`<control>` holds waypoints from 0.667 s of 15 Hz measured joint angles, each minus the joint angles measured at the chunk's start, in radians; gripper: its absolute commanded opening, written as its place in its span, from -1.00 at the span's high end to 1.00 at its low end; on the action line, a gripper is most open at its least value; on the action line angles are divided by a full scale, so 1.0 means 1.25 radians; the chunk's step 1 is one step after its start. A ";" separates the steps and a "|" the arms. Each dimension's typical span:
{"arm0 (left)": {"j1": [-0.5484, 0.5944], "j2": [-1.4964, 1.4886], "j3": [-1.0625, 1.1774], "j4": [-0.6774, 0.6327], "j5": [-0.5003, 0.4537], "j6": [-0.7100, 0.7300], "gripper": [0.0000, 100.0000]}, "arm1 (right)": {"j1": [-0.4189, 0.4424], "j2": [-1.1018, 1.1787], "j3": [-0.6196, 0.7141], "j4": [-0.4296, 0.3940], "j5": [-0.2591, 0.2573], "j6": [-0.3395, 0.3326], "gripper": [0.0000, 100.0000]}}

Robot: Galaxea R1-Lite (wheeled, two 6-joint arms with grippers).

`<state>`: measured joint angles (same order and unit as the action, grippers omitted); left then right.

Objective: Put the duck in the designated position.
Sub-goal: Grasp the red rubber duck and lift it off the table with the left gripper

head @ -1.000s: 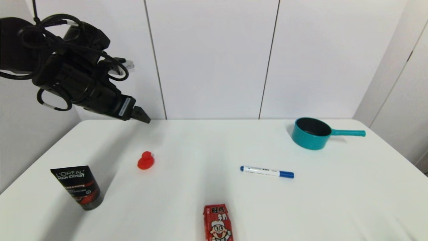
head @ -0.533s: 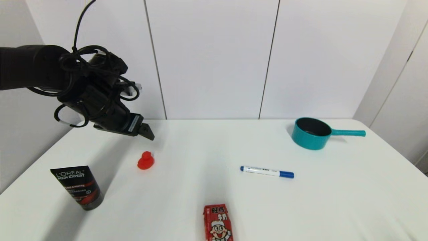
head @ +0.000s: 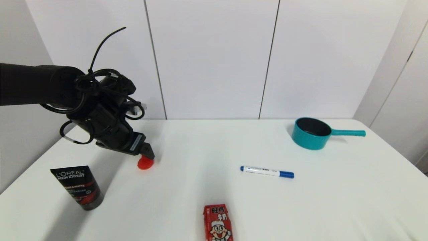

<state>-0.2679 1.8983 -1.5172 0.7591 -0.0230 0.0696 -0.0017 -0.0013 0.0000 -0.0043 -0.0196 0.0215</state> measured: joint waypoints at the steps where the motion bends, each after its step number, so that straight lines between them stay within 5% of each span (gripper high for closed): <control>1: -0.002 0.000 0.017 -0.013 0.009 0.000 -1.00 | 0.000 0.000 0.000 0.000 0.000 0.000 -1.00; 6: -0.007 0.009 0.122 -0.195 0.031 0.000 -1.00 | 0.000 0.000 0.000 0.000 0.000 0.000 -1.00; 10: -0.009 0.020 0.140 -0.204 0.031 0.001 -1.00 | 0.000 0.000 0.000 0.000 0.000 0.000 -1.00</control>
<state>-0.2785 1.9234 -1.3426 0.5040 0.0164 0.0702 -0.0017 -0.0013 0.0000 -0.0038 -0.0200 0.0215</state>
